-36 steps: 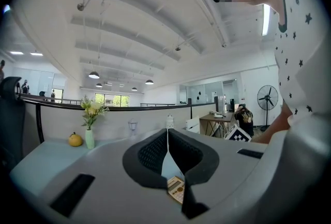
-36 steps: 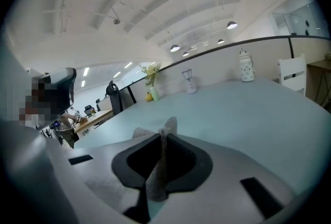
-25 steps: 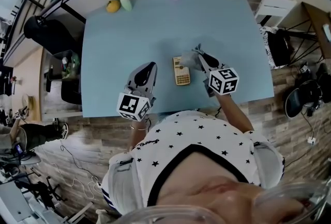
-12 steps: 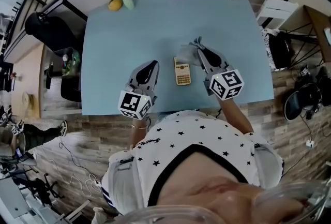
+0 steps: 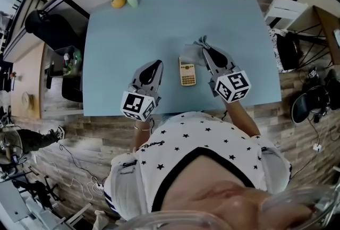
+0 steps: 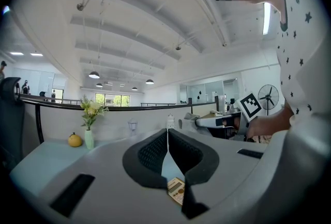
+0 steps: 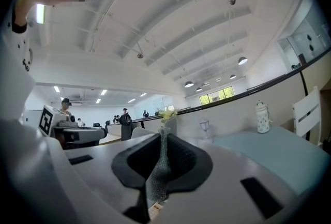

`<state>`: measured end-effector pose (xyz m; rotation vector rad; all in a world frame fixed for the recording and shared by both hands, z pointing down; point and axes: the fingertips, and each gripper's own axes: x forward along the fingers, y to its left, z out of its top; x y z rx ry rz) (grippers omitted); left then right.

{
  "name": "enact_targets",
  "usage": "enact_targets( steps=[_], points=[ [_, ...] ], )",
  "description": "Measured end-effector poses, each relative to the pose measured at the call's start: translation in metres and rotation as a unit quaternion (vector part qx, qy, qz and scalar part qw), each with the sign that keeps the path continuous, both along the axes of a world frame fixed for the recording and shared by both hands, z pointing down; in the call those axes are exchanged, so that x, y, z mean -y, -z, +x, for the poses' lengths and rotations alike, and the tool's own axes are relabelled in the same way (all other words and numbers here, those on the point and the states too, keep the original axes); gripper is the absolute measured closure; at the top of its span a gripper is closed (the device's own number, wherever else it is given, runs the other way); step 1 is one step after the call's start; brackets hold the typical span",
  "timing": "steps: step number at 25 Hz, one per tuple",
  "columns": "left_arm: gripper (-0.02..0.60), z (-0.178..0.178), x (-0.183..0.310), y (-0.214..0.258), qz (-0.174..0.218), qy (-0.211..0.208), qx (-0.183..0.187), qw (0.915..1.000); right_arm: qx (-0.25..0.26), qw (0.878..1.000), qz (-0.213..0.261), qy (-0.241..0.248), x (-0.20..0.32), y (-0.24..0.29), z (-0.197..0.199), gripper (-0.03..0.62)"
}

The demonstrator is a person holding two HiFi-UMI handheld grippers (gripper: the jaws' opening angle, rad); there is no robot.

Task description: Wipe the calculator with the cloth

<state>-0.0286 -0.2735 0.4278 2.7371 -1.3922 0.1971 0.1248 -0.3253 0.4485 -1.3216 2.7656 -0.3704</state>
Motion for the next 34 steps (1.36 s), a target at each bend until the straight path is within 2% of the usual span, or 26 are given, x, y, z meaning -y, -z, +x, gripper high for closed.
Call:
enact_targets(
  steps=[11, 34],
  points=[
    [0.551, -0.001, -0.001, -0.002, -0.003, 0.001, -0.001, 1.0000, -0.016, 1.000, 0.003, 0.006, -0.004, -0.001, -0.004, 0.565],
    [0.551, -0.008, -0.001, -0.004, -0.006, 0.001, -0.001, 1.0000, -0.007, 1.000, 0.004, 0.007, -0.006, 0.002, -0.011, 0.564]
  ],
)
